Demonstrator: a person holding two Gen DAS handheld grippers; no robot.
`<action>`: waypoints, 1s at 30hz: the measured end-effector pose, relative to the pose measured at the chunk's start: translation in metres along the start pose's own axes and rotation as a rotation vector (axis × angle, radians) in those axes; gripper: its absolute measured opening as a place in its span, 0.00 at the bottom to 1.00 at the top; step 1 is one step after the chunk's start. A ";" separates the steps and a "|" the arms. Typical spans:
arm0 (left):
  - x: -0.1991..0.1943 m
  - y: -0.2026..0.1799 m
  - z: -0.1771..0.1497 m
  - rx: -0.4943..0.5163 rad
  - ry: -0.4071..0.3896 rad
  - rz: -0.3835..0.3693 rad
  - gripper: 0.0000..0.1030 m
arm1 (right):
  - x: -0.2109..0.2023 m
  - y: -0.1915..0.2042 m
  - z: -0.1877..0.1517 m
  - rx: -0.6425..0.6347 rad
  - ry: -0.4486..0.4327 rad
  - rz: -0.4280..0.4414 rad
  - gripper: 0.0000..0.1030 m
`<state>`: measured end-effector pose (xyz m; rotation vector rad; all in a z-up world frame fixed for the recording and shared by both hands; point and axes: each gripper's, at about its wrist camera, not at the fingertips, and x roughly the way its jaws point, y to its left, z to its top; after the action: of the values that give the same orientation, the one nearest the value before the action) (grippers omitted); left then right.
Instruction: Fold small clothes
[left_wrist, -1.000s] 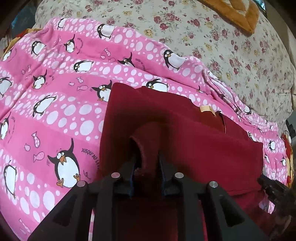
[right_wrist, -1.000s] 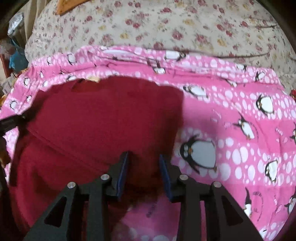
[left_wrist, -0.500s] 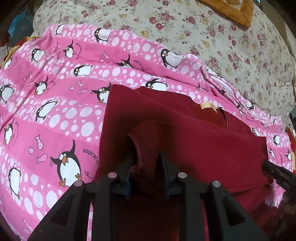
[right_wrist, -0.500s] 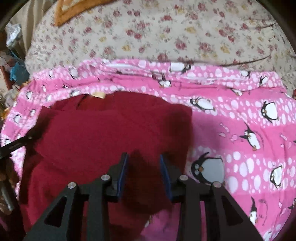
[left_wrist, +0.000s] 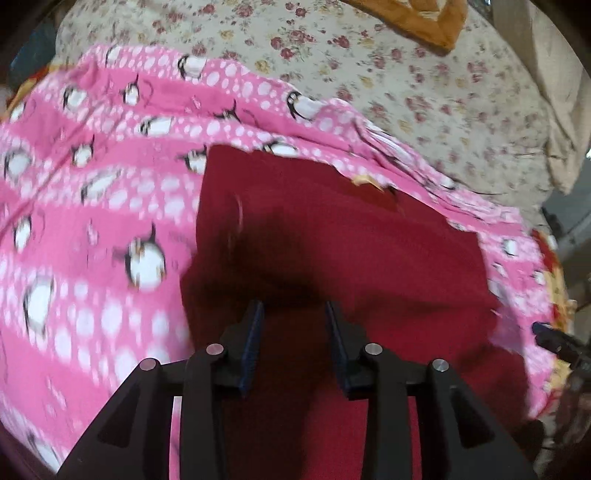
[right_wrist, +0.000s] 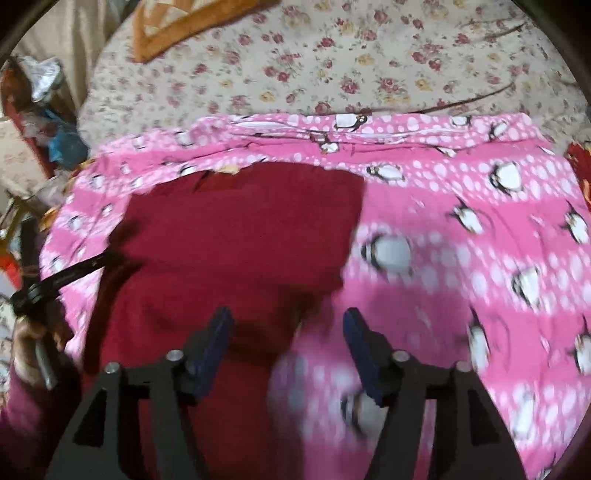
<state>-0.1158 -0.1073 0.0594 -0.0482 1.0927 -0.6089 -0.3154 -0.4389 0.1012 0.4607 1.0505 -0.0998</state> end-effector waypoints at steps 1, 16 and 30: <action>-0.009 0.003 -0.012 -0.021 0.009 -0.026 0.15 | -0.011 0.000 -0.011 -0.004 0.006 0.021 0.68; -0.074 0.012 -0.155 -0.065 0.100 -0.034 0.20 | -0.029 -0.006 -0.130 -0.011 0.081 0.141 0.75; -0.056 0.010 -0.205 -0.108 0.156 -0.040 0.20 | -0.008 -0.008 -0.141 -0.003 0.066 0.176 0.75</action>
<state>-0.3013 -0.0196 0.0046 -0.1180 1.2779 -0.5964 -0.4362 -0.3894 0.0469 0.5543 1.0700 0.0734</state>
